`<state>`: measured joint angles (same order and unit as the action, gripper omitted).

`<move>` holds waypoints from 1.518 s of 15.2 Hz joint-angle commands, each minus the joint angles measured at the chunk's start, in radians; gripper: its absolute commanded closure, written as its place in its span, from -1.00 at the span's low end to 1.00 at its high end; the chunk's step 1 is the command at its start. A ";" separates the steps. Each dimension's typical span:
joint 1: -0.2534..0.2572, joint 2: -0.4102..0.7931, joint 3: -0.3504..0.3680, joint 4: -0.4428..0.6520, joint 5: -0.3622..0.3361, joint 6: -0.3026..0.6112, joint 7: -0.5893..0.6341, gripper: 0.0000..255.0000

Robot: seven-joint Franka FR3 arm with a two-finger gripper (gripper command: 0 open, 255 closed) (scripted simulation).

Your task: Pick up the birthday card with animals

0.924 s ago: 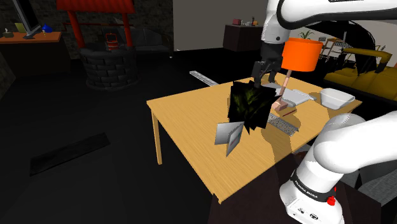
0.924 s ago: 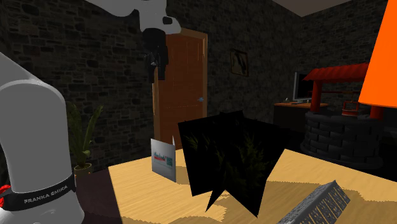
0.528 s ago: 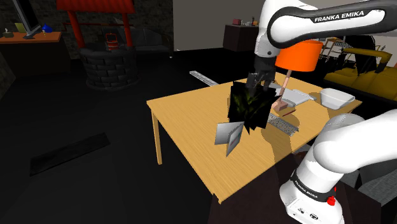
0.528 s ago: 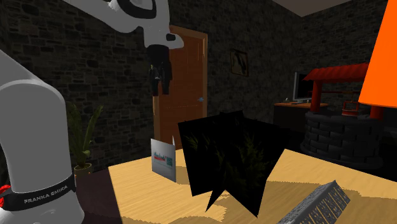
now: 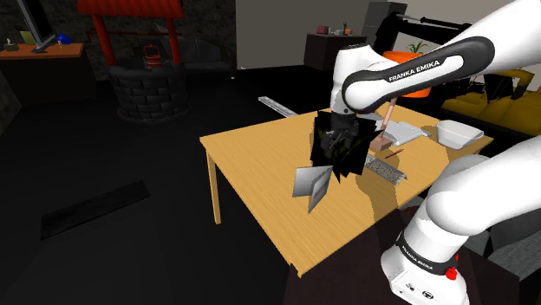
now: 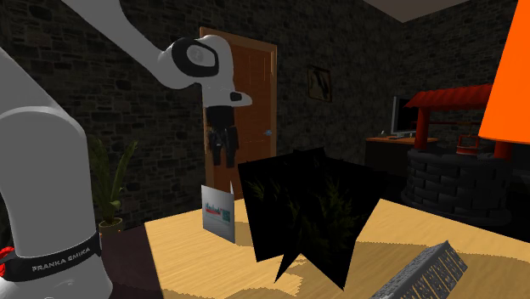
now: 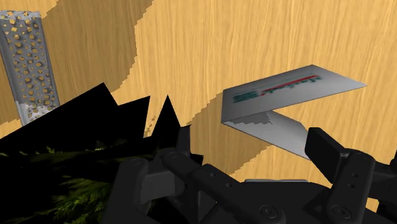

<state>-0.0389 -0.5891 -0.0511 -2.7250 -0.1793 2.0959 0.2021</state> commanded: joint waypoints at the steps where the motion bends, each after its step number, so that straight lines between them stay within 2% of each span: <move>1: -0.009 0.055 0.003 -0.024 -0.017 0.084 0.021 -1.00; 5: -0.031 0.208 0.013 -0.052 -0.063 0.262 0.079 -1.00; 13: -0.030 0.315 -0.002 -0.083 -0.106 0.397 0.120 -1.00; 15: -0.024 0.315 -0.008 -0.083 -0.109 0.397 0.122 -1.00; 16: -0.018 0.308 0.000 -0.084 -0.103 0.389 0.132 1.00; 17: -0.019 0.324 0.004 -0.107 -0.110 0.426 0.147 1.00; 23: -0.023 0.329 -0.008 -0.061 -0.105 0.389 0.119 1.00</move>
<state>-0.0559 -0.2822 -0.0516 -2.7850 -0.2849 2.4789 0.3232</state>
